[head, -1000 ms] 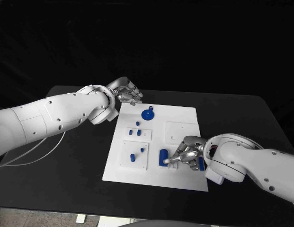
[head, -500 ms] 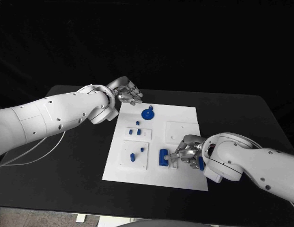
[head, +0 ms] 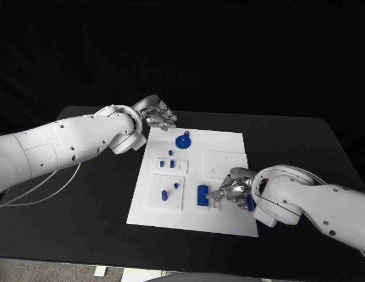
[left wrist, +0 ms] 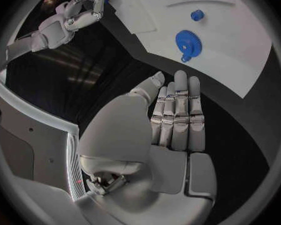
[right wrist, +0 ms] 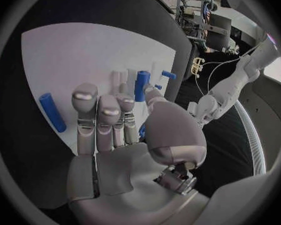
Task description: Assemble the parts on the task board
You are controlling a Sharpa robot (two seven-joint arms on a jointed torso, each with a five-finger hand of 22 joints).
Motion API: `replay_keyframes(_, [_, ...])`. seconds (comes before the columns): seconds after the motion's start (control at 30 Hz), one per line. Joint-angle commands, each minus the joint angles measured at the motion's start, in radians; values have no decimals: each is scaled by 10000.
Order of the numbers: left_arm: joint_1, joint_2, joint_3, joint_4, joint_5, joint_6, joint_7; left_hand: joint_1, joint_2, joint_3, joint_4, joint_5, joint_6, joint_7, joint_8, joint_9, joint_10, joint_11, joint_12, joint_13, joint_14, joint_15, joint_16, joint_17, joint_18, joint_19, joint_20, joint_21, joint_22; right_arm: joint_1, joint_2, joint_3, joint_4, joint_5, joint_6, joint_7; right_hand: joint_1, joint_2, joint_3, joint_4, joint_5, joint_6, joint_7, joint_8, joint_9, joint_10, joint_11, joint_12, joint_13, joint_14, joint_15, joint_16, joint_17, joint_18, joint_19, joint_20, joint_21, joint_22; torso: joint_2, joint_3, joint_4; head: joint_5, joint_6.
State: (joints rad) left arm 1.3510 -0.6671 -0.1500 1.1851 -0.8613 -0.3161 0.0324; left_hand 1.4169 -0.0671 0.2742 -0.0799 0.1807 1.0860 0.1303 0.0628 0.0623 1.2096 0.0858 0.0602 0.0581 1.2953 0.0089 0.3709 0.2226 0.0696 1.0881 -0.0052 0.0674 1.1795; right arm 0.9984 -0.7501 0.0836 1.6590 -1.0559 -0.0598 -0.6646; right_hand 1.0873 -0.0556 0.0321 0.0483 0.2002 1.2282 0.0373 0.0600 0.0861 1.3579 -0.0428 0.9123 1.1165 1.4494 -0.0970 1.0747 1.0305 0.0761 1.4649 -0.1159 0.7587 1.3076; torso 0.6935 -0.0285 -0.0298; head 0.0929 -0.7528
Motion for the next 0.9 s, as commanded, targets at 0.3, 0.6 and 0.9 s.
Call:
replay_keyframes(0.3, [8, -18, 5, 40, 3, 4, 88, -6, -20, 8, 37, 44, -71, 15, 1, 12, -76, 26, -6, 1, -26, 74, 48, 16, -87, 48, 18, -2, -7, -48, -520, 213, 159, 331, -825, 1055, 443, 216, -989, -14, 304, -571, 206, 38, 99, 19, 70, 163, 102, 13, 24, 43, 10, -56, 570, -12, 63, 292, -1, 13, -8, -103, 35])
replay_keyframes(0.6, [8, -55, 3, 52, 3, -58, 136, 0, -34, 24, 47, 34, -62, 10, 1, 12, -53, 18, -5, 1, -20, 69, 60, 22, -87, 53, 15, -3, -1, -42, -1434, 911, 170, 245, 388, 1251, 930, 525, -470, -922, 320, -582, 219, 28, 89, -26, 101, 116, 60, 1, 44, 0, -60, -59, 551, 26, 27, 292, -11, 19, -30, -352, 71])
replay_keyframes(0.9, [7, -101, -1, 90, 3, -84, 148, 0, -34, 24, 47, 34, -62, 10, 1, 12, -53, 18, -5, 1, -20, 69, 60, 22, -87, 53, 15, -3, -1, -44, -2261, 1090, 225, -518, 1227, 722, 515, 288, 295, -1183, -77, -302, 132, 38, 98, -40, 54, 49, -5, -2, 41, -65, -152, -96, 547, 13, -99, 295, -2, 29, -36, -638, 69])
